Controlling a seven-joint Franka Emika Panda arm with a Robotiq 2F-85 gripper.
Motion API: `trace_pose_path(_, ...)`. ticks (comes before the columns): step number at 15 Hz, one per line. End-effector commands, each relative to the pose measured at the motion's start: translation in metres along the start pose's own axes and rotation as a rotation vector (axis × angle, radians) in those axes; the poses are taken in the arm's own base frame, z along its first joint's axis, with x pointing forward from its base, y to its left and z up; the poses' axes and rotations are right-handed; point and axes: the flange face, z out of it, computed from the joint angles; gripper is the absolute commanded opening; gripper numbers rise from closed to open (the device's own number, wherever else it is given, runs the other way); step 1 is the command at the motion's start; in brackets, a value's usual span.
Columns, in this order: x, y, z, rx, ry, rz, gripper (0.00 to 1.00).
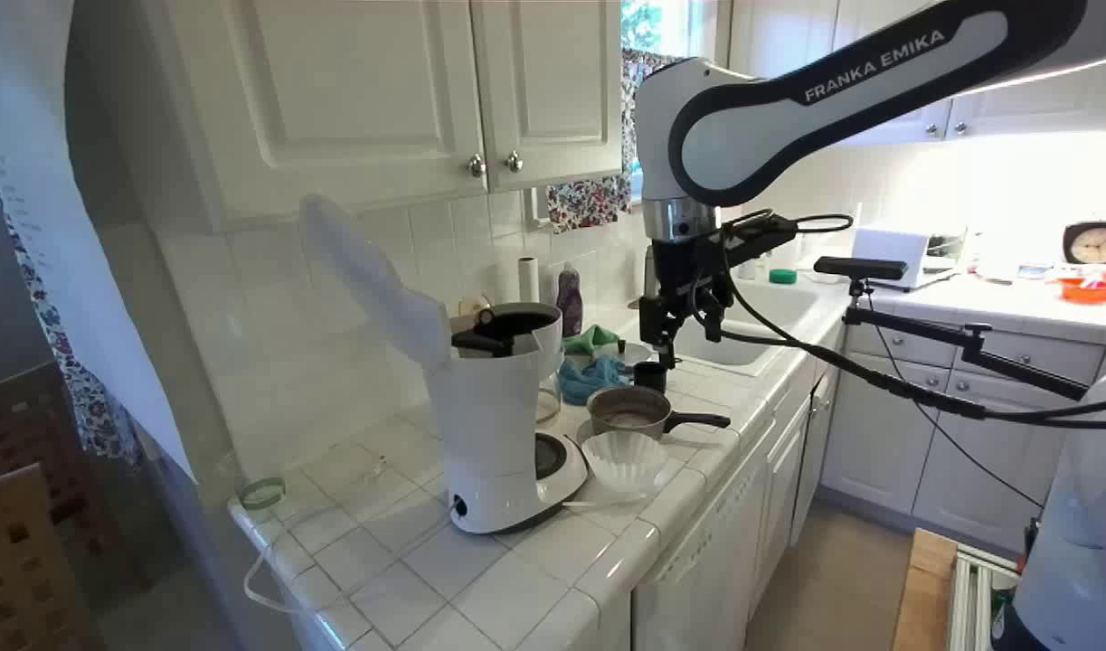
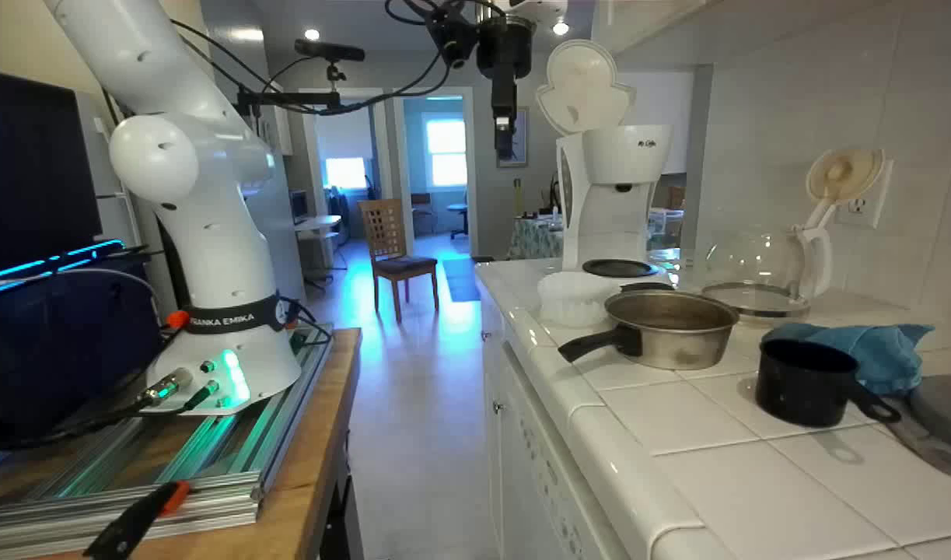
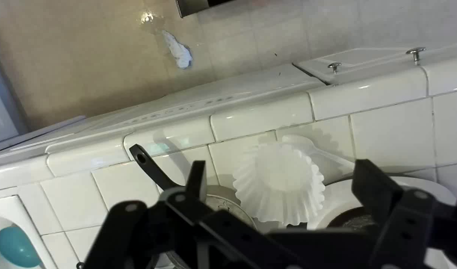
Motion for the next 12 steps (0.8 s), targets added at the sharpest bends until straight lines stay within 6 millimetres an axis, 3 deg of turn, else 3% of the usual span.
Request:
trace_pose_path(1,0.000,0.000,-0.001,0.000,-0.001,0.000,1.00)
trace_pose_path(6,0.003,0.003,0.002,-0.015,-0.008,0.029,1.00)
trace_pose_path(12,0.040,0.085,0.026,0.063,0.066,0.274,1.00)
